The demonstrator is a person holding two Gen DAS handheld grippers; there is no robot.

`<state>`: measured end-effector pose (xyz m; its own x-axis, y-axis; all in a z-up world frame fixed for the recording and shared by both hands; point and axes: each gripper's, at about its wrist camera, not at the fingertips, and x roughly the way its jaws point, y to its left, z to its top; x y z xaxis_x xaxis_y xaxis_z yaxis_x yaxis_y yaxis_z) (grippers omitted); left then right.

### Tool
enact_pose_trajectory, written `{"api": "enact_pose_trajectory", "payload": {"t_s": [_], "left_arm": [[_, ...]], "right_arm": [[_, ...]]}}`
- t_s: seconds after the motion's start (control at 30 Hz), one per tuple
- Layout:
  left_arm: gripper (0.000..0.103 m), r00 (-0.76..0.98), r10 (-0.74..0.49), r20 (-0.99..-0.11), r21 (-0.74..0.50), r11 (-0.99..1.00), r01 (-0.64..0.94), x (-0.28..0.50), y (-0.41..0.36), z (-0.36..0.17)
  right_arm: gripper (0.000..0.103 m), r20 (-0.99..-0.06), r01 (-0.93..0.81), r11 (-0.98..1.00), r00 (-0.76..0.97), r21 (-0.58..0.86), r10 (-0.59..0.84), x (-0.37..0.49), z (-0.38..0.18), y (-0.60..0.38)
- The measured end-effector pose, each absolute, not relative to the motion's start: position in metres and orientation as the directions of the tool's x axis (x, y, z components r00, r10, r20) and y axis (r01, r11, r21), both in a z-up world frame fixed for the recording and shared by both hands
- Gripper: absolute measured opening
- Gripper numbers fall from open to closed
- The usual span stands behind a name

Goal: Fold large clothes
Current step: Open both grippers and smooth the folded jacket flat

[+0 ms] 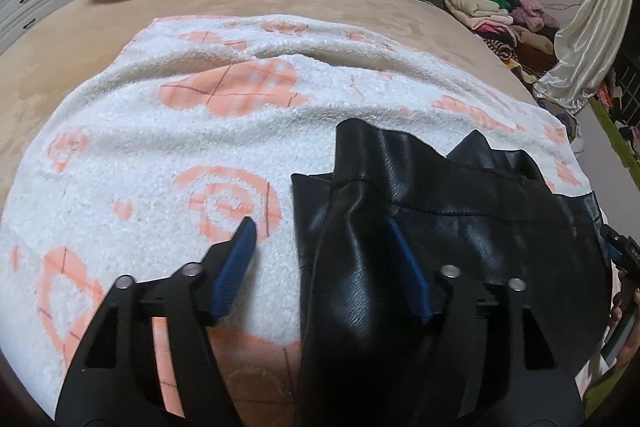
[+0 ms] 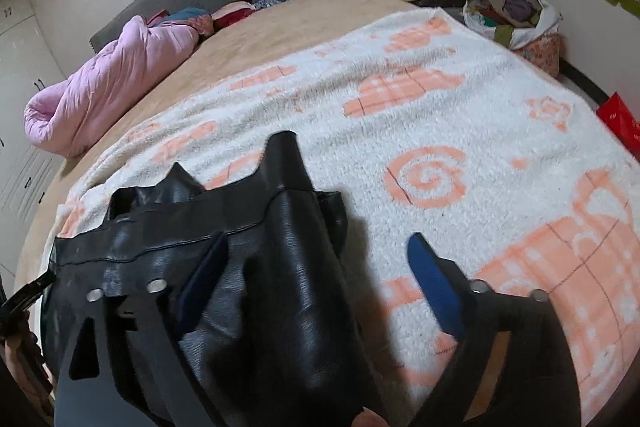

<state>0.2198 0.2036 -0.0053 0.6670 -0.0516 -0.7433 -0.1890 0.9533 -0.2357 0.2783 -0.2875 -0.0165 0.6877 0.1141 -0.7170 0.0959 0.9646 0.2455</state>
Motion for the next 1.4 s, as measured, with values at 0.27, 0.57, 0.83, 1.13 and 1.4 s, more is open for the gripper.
{"api": "enact_pose_trajectory", "payload": {"t_s": [0.27,0.57,0.83,1.13,1.4], "left_arm": [[0.082,0.662,-0.077,-0.745,-0.266,0.945,-0.189,0.204,0.208,0.002],[0.093,0.653,-0.186,-0.734,-0.38,0.909,-0.169,0.185,0.22,0.006],[0.093,0.642,-0.228,-0.732,-0.394,0.91,-0.126,0.187,0.216,0.006],[0.093,0.578,-0.287,-0.764,-0.438,0.889,-0.137,0.201,0.213,-0.029],[0.081,0.594,-0.29,-0.75,-0.441,0.889,-0.122,0.204,0.209,-0.032]], "right_arm": [[0.096,-0.665,-0.001,0.969,0.727,0.249,0.172,0.252,0.01,-0.252],[0.096,-0.663,-0.266,0.935,0.66,0.235,0.354,0.219,0.024,-0.155],[0.079,-0.713,-0.368,0.921,0.612,0.127,0.342,0.191,0.012,-0.084],[0.072,-0.784,-0.311,0.946,0.564,0.089,0.259,0.179,-0.03,-0.069],[0.072,-0.78,-0.305,0.947,0.565,0.105,0.269,0.177,-0.05,-0.071]]}}
